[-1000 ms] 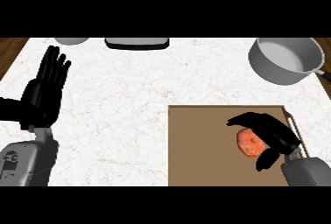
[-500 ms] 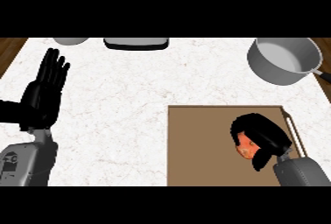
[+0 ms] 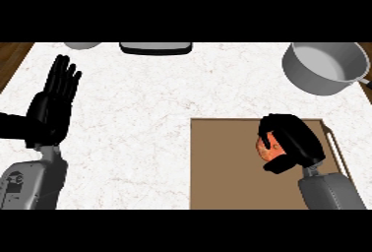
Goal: Pick the squash from the tray and place it in the pot
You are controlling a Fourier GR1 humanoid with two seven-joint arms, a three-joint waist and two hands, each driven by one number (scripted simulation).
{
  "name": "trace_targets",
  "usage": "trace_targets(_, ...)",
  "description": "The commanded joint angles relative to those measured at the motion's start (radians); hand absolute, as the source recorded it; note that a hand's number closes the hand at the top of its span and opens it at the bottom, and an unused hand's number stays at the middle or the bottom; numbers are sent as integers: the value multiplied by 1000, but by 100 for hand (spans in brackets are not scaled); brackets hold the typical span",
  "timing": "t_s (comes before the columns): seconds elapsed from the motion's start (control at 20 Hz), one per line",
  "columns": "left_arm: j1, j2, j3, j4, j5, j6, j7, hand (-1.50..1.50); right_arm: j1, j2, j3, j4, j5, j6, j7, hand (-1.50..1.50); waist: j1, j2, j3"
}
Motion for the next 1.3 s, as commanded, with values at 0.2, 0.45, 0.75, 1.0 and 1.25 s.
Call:
trace_targets(0.2,-45,-26,-45,2,-9,-8,1,0,-326,219,-157,142,164,-107,593,150,87,30,4)
trace_targets(0.45,-64,-22,-55,17,-13,-19,6,0,-514,222,-205,219,373,-207,916,150,95,31,3)
trace_targets(0.75,-71,-38,-56,19,-24,8,11,0,-748,180,-253,360,597,-309,1203,150,79,27,7)
trace_targets(1.0,-73,-28,-41,12,-24,15,18,0,-906,103,-315,518,673,-350,1309,150,48,19,9)
trace_targets(1.25,-42,-31,-18,32,-35,39,-2,0,-878,79,-352,566,657,-364,1303,150,3,5,9)
